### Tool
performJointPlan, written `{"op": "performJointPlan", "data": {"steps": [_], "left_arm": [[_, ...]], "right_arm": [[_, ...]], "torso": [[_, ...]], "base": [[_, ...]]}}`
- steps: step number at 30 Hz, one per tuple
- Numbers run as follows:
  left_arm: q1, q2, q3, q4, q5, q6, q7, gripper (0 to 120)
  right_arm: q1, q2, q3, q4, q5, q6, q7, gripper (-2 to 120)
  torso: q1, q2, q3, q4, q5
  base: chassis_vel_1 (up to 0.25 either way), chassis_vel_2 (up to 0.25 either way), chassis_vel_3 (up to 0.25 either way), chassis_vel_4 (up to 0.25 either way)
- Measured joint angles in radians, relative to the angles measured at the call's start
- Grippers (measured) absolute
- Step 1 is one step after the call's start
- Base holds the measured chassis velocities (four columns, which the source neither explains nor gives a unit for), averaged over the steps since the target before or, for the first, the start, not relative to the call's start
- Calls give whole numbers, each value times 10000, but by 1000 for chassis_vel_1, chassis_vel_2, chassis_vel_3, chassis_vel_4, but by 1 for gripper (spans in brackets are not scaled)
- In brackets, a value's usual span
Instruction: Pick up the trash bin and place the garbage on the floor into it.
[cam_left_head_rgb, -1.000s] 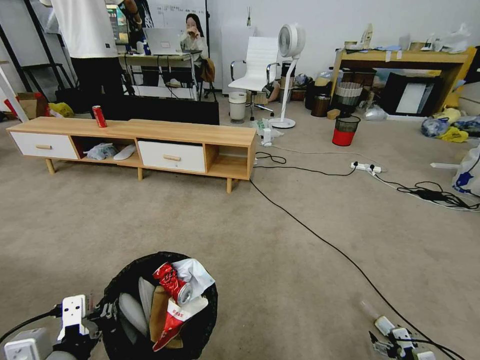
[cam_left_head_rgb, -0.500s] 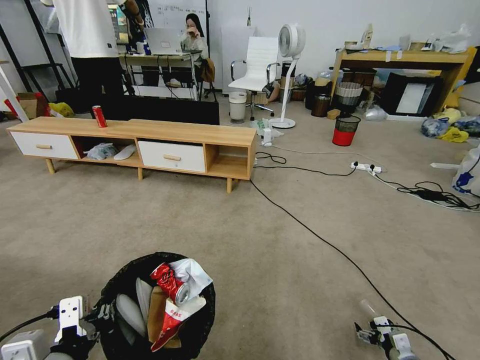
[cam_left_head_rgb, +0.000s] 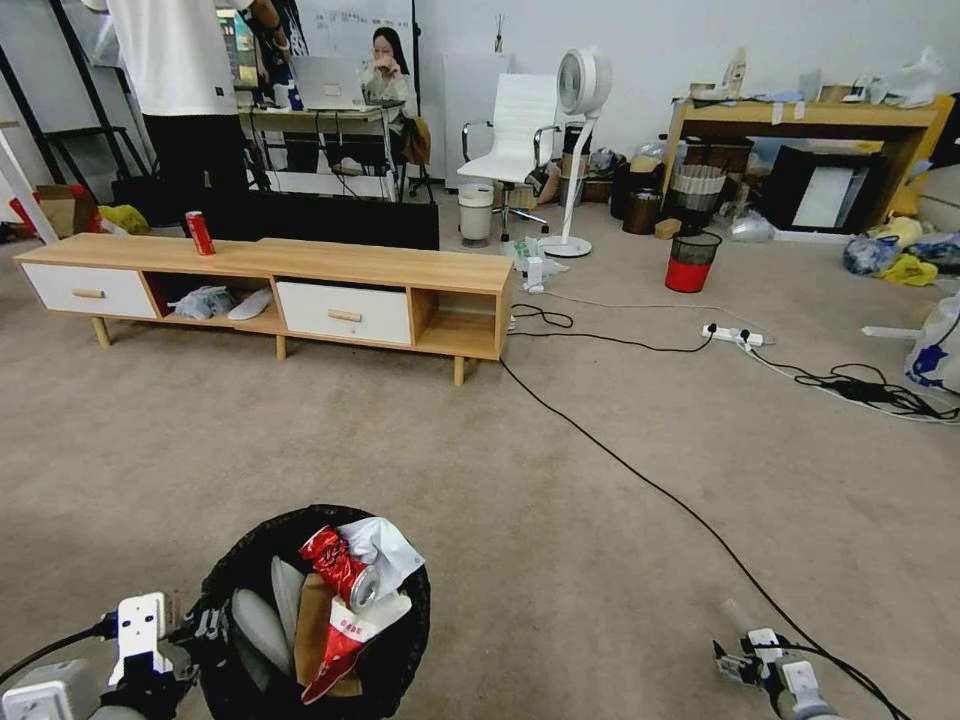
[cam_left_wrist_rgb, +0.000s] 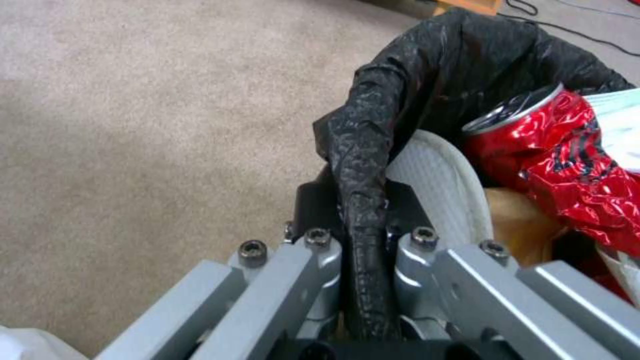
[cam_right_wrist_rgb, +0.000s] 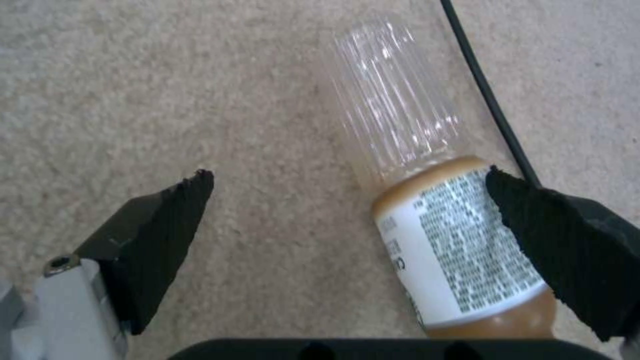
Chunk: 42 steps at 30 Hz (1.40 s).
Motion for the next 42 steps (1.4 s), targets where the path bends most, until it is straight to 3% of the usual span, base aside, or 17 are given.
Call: {"op": "performJointPlan", "data": {"steps": [12,14,26,29,31,35,37,42], "left_arm": [[25,29,-13,1,-12,5,-14,4],[24,32,-14,4,-16,5,-14,4],[16,43,-44,5,-29,6,-14,4],[4,46,-43,5,-31,9,-14,4],[-11,52,-44,6,-34,13,-14,4],[-11,55,-46,5,-38,15,-14,4],[-12,71,-63,5,-49,17,-14,4],[-25,74,-66,5,-59,20,-14,4]], "right_arm": [[-4,-53,166,-146,-89,-165,17,100],[4,-55,206,-190,-116,-173,20,100],[196,-39,322,-478,-312,-163,23,100],[189,-12,328,-423,-307,-134,-12,92],[158,24,332,-351,-302,-118,-35,80],[154,39,340,-351,-301,-102,-55,73],[150,38,354,-350,-296,-88,-90,59],[126,16,371,-320,-267,-86,-125,44]], "torso": [[0,0,1,-2,12],[0,0,1,-1,-3],[0,0,1,0,0],[0,0,1,-1,1],[0,0,1,0,0],[0,-1,1,0,1],[0,0,0,0,0],[0,0,0,0,0]], "base": [[0,0,0,0],[0,0,0,0],[0,0,0,0],[0,0,0,0],[0,0,0,0],[0,0,0,0],[0,0,0,0],[0,0,0,0]]}}
